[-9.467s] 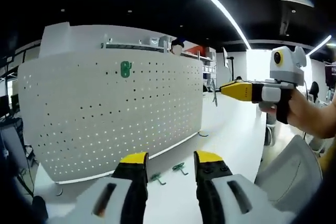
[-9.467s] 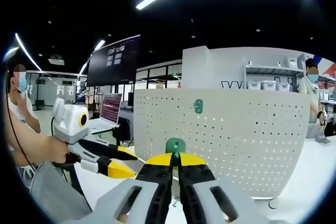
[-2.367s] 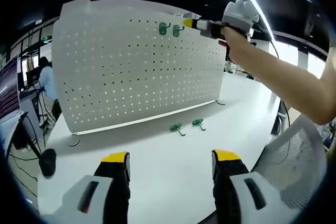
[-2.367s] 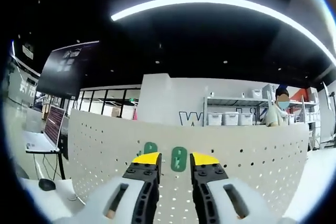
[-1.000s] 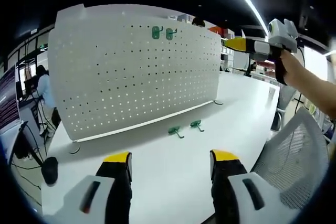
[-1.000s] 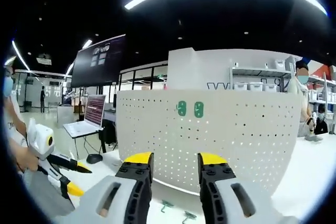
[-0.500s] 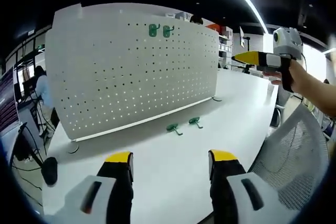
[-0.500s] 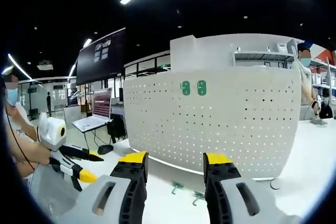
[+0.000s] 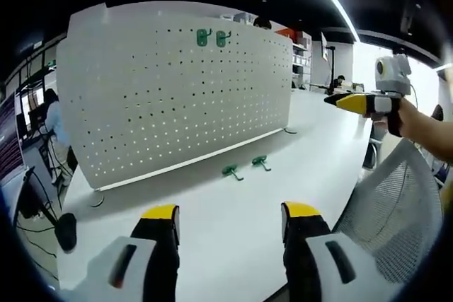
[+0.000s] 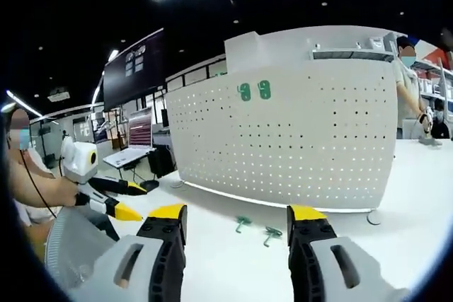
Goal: Insert the hook assembly into the mounting plate slot until the hook locks in place.
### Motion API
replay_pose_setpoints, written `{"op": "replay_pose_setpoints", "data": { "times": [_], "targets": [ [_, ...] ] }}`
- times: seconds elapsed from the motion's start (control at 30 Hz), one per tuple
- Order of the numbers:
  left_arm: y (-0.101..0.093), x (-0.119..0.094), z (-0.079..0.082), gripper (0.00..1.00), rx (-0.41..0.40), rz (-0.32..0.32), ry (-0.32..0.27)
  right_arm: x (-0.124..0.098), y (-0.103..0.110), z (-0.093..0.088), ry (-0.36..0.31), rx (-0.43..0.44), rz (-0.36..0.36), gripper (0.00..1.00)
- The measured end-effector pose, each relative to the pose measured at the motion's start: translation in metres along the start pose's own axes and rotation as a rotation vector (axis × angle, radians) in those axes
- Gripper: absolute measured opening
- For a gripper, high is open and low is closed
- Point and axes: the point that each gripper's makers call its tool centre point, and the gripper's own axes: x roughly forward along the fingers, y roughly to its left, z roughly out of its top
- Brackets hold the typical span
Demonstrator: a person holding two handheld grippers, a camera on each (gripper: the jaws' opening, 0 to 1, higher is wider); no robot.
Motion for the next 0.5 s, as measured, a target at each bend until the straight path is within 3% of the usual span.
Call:
{"op": "replay_pose_setpoints", "data": {
  "times": [0.23, 0.5],
  "targets": [
    [-0.008, 0.003, 0.018, 0.61, 0.026, -0.026, -0.017, -0.011, -0.004, -0.009, 0.025, -0.005, -0.004, 0.55],
    [-0.036, 0.027, 0.027, 0.62, 0.108, -0.136, 0.018, -0.019, -0.009, -0.003, 0.008, -0.005, -0.013, 0.55]
  ]
}}
